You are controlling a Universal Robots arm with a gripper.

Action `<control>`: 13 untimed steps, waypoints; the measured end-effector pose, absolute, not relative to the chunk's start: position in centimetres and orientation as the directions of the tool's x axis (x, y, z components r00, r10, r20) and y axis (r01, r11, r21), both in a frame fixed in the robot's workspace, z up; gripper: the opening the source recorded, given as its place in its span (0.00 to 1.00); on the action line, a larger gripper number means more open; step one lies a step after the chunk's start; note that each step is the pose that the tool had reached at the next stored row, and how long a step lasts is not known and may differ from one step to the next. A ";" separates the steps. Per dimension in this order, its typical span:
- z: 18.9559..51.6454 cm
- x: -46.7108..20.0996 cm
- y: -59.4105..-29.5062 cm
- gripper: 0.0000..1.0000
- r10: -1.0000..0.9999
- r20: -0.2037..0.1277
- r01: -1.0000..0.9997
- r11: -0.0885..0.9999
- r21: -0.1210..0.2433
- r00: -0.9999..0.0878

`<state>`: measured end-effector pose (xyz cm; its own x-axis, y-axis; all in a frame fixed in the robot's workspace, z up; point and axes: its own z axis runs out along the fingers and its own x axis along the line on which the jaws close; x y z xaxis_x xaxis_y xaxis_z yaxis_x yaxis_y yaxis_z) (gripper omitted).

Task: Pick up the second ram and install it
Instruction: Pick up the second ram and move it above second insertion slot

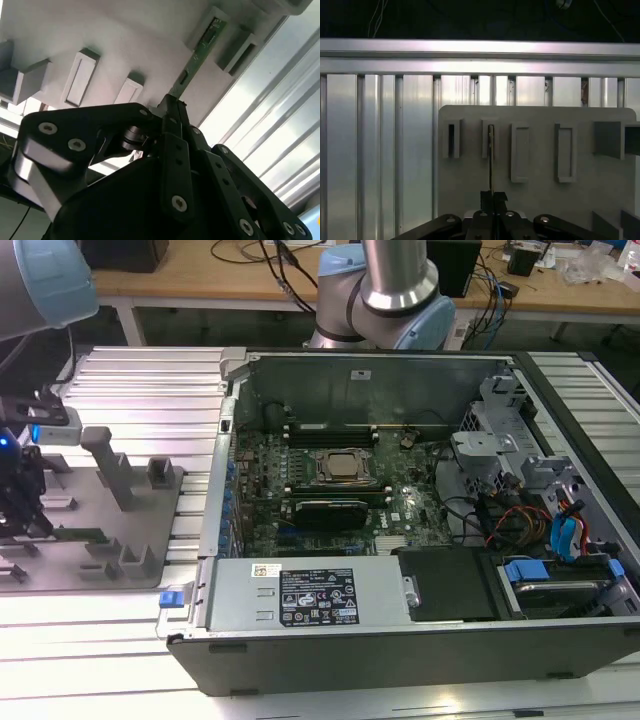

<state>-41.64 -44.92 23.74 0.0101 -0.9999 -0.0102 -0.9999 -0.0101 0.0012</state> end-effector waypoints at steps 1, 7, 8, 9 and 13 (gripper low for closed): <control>24.5 -41.6 -44.9 0.09 -1.000 -0.010 -1.000 -0.010 0.001 0.010; 29.2 -41.6 -44.9 0.09 -1.000 -0.010 -1.000 -0.010 0.001 0.010; 30.1 -41.6 -44.9 0.09 -1.000 -0.010 -1.000 -0.010 0.001 0.010; 30.7 -41.6 -44.9 0.09 -1.000 -0.010 -1.000 -0.010 0.001 0.010; 33.5 -41.6 -44.9 0.09 -1.000 -0.010 -1.000 -0.010 0.001 0.010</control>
